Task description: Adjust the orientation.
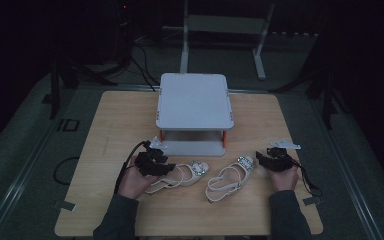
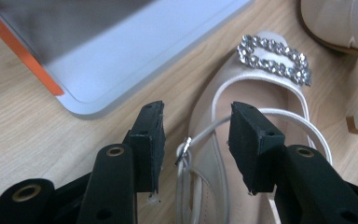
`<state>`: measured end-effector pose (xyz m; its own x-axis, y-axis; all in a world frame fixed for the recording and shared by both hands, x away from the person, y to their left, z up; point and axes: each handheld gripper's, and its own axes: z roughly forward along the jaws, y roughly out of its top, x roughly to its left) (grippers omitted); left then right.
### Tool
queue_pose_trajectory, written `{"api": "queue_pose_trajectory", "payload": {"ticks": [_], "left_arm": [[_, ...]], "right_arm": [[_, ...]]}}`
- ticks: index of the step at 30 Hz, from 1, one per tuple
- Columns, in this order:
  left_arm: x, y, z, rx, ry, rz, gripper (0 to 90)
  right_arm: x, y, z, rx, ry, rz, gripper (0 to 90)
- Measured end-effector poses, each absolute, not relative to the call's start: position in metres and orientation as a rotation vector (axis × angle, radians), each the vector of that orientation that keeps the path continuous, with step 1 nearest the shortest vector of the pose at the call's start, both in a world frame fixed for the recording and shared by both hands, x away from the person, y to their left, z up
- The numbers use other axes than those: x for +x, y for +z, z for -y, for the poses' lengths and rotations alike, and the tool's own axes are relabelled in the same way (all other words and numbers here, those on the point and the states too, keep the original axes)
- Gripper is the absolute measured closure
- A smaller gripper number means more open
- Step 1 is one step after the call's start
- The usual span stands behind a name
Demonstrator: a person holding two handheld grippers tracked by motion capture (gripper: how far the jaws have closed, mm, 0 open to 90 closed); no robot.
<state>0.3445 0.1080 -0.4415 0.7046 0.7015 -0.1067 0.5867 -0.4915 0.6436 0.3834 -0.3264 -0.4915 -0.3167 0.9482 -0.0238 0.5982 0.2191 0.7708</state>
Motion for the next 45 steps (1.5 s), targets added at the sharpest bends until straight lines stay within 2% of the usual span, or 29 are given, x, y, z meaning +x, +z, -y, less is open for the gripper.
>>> {"api": "queue_pose_trajectory", "payload": {"ticks": [7,20,29,45], "left_arm": [[0.346,-0.449,-0.105,2.311,0.209,-0.971,57.1],[0.352,-0.454,-0.111,2.285,0.098,-1.007,79.4],[0.349,-0.445,-0.121,2.213,0.069,-1.008,81.0],[0.344,-0.422,-0.184,2.028,0.186,-1.178,81.1]], "right_arm": [[0.383,-0.491,0.327,1.422,0.922,-1.998,47.6],[0.384,-0.493,0.325,1.42,0.919,-2.003,47.7],[0.385,-0.493,0.327,1.425,0.918,-1.999,47.8],[0.385,-0.494,0.326,1.426,0.916,-2.0,47.9]]}}
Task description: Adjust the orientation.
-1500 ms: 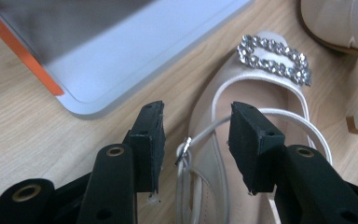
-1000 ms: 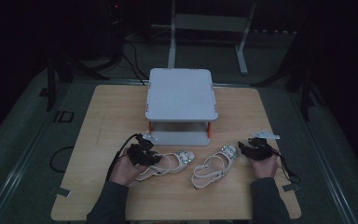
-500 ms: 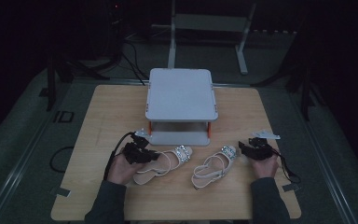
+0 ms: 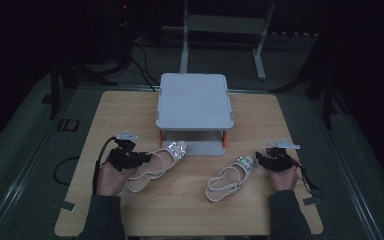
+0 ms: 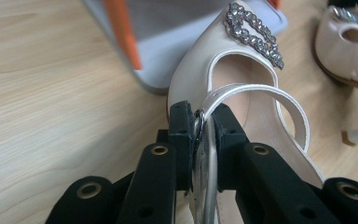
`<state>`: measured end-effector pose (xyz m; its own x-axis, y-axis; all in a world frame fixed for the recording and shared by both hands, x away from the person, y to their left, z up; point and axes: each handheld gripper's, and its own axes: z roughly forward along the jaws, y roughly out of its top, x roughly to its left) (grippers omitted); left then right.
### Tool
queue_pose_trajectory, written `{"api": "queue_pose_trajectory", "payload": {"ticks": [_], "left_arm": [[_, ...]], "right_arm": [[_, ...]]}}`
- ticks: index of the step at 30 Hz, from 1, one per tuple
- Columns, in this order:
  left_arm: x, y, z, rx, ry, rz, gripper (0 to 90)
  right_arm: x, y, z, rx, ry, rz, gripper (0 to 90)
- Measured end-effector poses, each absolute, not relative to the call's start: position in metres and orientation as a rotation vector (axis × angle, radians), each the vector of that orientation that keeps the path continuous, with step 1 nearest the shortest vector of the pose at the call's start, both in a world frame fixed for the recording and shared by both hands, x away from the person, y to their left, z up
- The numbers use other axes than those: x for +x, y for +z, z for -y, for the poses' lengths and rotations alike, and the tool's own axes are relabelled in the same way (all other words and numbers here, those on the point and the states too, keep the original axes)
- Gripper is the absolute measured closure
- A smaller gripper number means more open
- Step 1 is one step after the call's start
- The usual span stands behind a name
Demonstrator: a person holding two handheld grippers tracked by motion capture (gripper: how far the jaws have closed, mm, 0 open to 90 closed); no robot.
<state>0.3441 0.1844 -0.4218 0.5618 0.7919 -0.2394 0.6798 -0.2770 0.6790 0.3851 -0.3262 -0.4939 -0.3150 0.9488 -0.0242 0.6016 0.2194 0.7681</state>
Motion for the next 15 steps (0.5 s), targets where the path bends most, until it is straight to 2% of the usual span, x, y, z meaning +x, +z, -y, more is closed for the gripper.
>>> {"api": "queue_pose_trajectory", "payload": {"ticks": [10,11,15], "left_arm": [[0.343,-0.417,-0.225,1.905,0.239,-1.335,81.1],[0.342,-0.418,-0.238,1.843,0.234,-1.395,81.0],[0.346,-0.424,-0.255,1.768,0.227,-1.499,81.1]], "right_arm": [[0.385,-0.494,0.326,1.426,0.913,-2.001,47.9],[0.385,-0.494,0.326,1.427,0.914,-2.0,47.9],[0.385,-0.494,0.326,1.43,0.917,-1.998,48.0]]}}
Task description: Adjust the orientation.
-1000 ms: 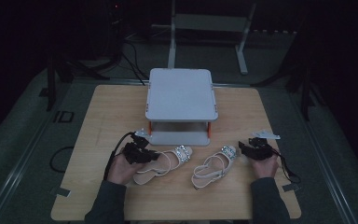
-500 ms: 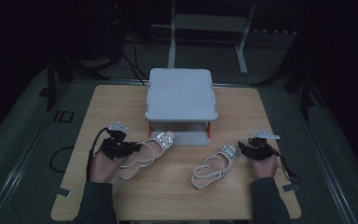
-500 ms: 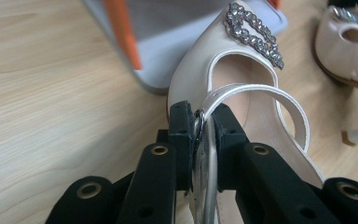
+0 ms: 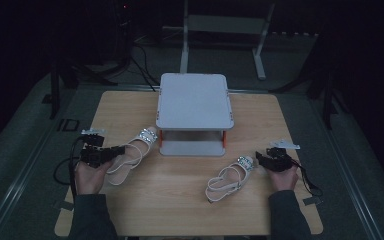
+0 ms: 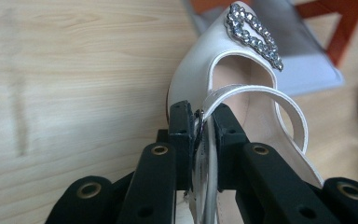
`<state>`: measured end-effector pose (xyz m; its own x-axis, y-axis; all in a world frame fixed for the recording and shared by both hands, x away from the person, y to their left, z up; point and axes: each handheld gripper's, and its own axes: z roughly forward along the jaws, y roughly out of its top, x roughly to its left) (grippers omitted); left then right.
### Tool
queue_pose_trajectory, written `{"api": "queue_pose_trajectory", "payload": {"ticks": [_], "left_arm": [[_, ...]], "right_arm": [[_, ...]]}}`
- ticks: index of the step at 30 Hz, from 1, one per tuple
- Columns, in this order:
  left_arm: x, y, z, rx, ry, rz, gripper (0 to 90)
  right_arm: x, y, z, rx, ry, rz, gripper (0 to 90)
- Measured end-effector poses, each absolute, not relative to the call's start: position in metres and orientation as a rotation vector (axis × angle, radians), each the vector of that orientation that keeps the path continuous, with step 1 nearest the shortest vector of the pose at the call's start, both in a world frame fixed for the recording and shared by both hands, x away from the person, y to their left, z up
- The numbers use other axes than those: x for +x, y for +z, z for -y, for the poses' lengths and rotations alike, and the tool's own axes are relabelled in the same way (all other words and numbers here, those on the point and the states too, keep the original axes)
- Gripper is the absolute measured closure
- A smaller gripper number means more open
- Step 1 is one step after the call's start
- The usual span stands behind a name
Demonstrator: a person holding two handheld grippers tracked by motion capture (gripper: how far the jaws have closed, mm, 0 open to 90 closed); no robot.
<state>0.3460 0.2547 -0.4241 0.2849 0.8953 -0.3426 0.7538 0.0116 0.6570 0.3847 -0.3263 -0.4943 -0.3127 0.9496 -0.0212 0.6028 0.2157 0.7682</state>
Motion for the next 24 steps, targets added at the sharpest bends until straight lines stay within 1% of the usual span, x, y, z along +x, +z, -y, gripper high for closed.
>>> {"api": "queue_pose_trajectory", "payload": {"ticks": [4,8,11,15,22,24], "left_arm": [[0.358,-0.434,-0.263,1.694,0.228,-1.612,81.1],[0.37,-0.444,-0.268,1.585,0.216,-1.71,81.2],[0.38,-0.447,-0.268,1.564,0.234,-1.751,81.2],[0.392,-0.449,-0.266,1.605,0.28,-1.796,81.1],[0.4,-0.451,-0.264,1.689,0.344,-1.81,80.7],[0.403,-0.452,-0.261,1.759,0.407,-1.81,79.4]], "right_arm": [[0.385,-0.495,0.326,1.435,0.919,-1.998,48.0],[0.385,-0.496,0.325,1.435,0.916,-2.002,48.0],[0.386,-0.496,0.324,1.435,0.917,-2.004,48.1],[0.386,-0.496,0.324,1.434,0.922,-2.002,48.0],[0.386,-0.495,0.323,1.434,0.92,-2.002,48.0],[0.386,-0.495,0.323,1.433,0.919,-2.003,48.0]]}}
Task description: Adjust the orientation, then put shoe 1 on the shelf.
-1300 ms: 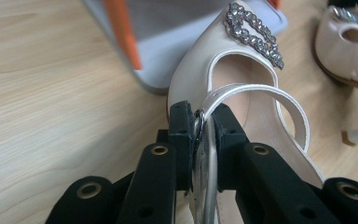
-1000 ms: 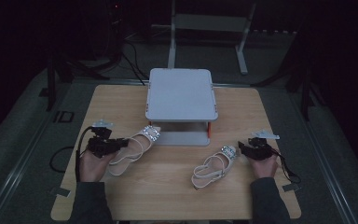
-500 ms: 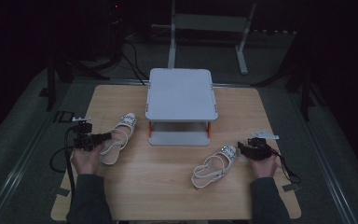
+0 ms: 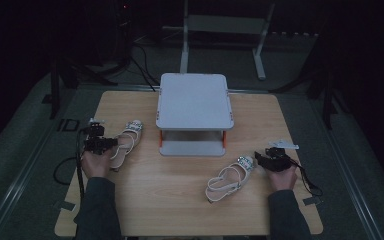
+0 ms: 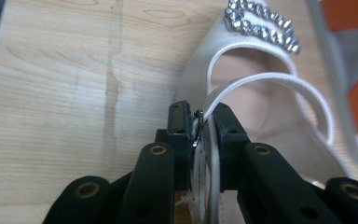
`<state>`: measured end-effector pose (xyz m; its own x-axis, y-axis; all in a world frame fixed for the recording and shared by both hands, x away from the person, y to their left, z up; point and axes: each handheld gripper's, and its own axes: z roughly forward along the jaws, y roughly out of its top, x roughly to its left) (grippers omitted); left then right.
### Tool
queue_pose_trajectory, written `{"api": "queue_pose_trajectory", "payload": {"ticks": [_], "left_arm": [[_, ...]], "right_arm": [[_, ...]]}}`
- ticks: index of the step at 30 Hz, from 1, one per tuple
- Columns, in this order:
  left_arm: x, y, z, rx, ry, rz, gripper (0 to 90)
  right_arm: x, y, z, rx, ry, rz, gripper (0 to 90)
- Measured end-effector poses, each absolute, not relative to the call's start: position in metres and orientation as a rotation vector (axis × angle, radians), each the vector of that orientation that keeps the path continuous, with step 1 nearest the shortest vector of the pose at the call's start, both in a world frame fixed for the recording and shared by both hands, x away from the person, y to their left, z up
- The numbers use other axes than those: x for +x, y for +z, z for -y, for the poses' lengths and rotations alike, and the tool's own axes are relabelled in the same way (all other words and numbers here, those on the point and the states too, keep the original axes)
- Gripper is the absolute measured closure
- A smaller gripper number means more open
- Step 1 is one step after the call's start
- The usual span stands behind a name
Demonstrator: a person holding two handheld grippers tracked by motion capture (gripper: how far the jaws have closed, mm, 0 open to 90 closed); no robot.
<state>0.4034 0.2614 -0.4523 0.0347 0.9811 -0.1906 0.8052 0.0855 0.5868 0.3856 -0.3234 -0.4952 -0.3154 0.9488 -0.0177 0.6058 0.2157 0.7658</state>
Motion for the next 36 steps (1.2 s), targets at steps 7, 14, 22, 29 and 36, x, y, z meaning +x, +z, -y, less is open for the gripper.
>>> {"api": "queue_pose_trajectory", "payload": {"ticks": [7,14,22,29,36], "left_arm": [[0.409,-0.454,-0.258,1.878,0.456,-1.781,68.6],[0.422,-0.456,-0.258,1.924,0.417,-1.809,67.6],[0.426,-0.456,-0.261,1.864,0.359,-1.867,76.6],[0.426,-0.456,-0.261,1.825,0.338,-1.895,80.7],[0.423,-0.454,-0.264,1.739,0.279,-1.897,80.9]], "right_arm": [[0.385,-0.495,0.324,1.434,0.918,-2.0,48.0],[0.385,-0.494,0.325,1.441,0.922,-1.998,47.9],[0.385,-0.495,0.325,1.444,0.922,-1.999,47.9],[0.385,-0.495,0.325,1.444,0.922,-2.003,47.9],[0.386,-0.495,0.326,1.446,0.922,-2.001,47.9]]}}
